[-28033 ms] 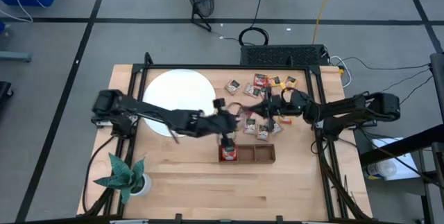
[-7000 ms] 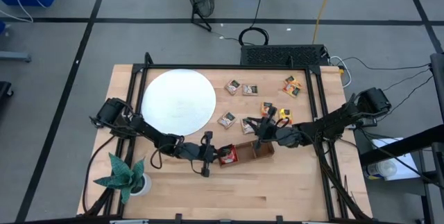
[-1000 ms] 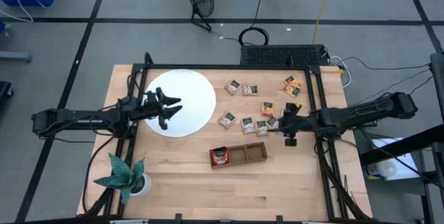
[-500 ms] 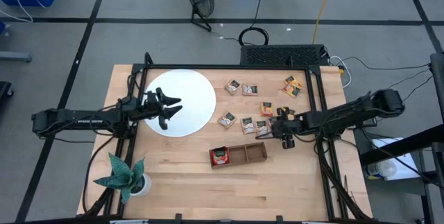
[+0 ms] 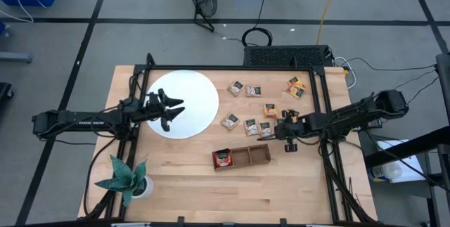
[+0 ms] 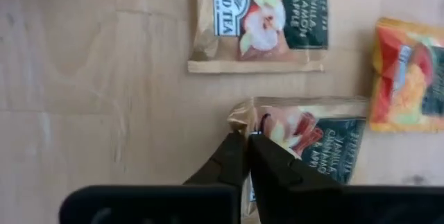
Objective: Pick & Place Tea
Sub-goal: Put the brown tea bag into the right section of the wooden organizer
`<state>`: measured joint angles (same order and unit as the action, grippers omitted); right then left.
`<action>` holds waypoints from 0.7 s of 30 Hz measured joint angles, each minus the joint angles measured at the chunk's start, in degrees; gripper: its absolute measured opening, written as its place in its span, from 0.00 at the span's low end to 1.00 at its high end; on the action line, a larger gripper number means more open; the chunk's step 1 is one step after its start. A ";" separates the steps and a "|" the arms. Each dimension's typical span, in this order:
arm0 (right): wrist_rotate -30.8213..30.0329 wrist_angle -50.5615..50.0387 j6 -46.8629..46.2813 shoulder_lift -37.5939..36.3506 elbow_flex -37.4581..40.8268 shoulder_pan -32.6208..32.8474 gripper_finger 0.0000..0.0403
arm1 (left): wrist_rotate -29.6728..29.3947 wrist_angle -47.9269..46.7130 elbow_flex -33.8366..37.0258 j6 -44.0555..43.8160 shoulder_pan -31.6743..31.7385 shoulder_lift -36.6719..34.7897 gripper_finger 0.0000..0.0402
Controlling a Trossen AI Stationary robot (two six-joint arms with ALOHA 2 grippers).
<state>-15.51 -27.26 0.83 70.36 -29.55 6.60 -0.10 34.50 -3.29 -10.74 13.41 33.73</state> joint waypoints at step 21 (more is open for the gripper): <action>-29.45 1.72 -20.34 20.14 -26.65 34.19 0.00 | 0.02 -0.02 0.02 0.00 0.00 -0.01 0.41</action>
<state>-44.96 -25.54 -19.51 90.51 -56.20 40.79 -0.08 34.48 -3.27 -10.74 13.41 33.72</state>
